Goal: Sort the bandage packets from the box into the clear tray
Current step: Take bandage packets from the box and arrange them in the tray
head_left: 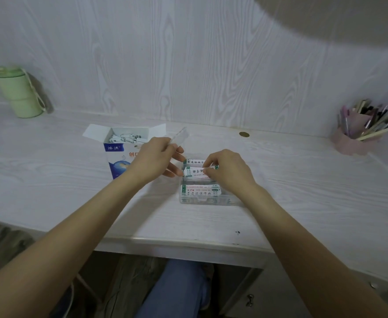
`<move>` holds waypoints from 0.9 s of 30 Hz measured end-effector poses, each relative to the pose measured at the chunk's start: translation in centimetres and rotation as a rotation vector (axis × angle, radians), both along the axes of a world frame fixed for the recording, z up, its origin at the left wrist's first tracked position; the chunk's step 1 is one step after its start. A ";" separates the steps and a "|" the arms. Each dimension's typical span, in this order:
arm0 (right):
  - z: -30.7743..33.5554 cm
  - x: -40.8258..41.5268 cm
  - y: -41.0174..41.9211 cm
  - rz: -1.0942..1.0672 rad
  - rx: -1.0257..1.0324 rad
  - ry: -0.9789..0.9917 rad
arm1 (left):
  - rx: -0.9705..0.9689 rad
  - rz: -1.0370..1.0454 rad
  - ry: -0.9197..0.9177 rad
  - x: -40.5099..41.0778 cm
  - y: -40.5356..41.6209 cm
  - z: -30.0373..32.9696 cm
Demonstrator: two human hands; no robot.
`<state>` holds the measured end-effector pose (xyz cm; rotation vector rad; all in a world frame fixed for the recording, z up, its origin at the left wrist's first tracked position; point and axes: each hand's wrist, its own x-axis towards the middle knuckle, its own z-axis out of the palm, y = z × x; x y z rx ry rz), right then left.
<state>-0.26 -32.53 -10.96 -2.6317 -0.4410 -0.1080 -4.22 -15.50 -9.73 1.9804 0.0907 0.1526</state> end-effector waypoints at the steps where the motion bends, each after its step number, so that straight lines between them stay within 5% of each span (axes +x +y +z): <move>1: -0.1 0.0 0.1 0.003 -0.012 -0.004 | -0.003 -0.001 -0.001 0.0 0.0 0.0; 14: 0.0 0.0 1.0 0.072 -0.039 0.062 | 0.034 -0.026 0.003 -0.2 0.1 0.1; 18: 1.1 0.2 0.2 0.088 0.389 0.054 | -0.035 -0.107 0.012 -0.3 0.3 0.1; 21: 2.2 0.1 -0.1 0.101 0.729 0.222 | 0.004 -0.203 0.029 -0.2 0.0 0.3; 27: 3.0 1.0 -0.7 0.109 1.044 0.480 | 0.155 -0.184 -0.087 1.5 -0.9 0.6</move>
